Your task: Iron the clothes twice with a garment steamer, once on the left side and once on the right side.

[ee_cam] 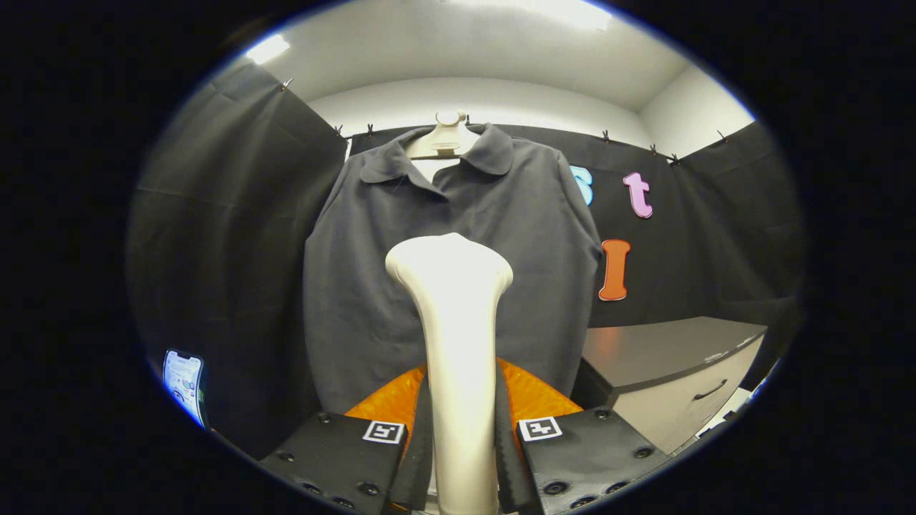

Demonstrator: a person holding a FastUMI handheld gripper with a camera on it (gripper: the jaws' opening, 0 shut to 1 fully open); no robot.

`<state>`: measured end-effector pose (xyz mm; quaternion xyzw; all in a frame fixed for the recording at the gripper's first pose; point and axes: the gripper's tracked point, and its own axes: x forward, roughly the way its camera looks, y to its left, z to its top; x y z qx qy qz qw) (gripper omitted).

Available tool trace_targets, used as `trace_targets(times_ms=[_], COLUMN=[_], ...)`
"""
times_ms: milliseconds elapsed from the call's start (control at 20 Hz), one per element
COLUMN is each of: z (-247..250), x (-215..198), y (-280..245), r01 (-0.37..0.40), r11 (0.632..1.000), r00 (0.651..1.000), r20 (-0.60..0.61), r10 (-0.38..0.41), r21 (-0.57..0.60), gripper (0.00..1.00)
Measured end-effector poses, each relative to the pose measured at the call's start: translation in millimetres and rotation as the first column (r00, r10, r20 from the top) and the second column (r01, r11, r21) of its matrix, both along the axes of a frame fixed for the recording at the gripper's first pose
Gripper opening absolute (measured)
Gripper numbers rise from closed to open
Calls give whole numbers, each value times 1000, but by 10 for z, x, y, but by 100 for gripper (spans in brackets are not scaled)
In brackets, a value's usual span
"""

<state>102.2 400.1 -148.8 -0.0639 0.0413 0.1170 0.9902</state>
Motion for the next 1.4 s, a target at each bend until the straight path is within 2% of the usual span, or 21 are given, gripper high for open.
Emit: trace_targets(times_ms=[550, 750, 1400], z=[459, 423, 456], x=[-83, -134, -354], y=[-943, -1288, -1957], r01=[85, 109, 80], r11=[996, 994, 997], r00=[995, 992, 994], r20=[60, 60, 78], r10=[-85, -108, -79], r21=[17, -7, -15], gripper=[44, 44, 44])
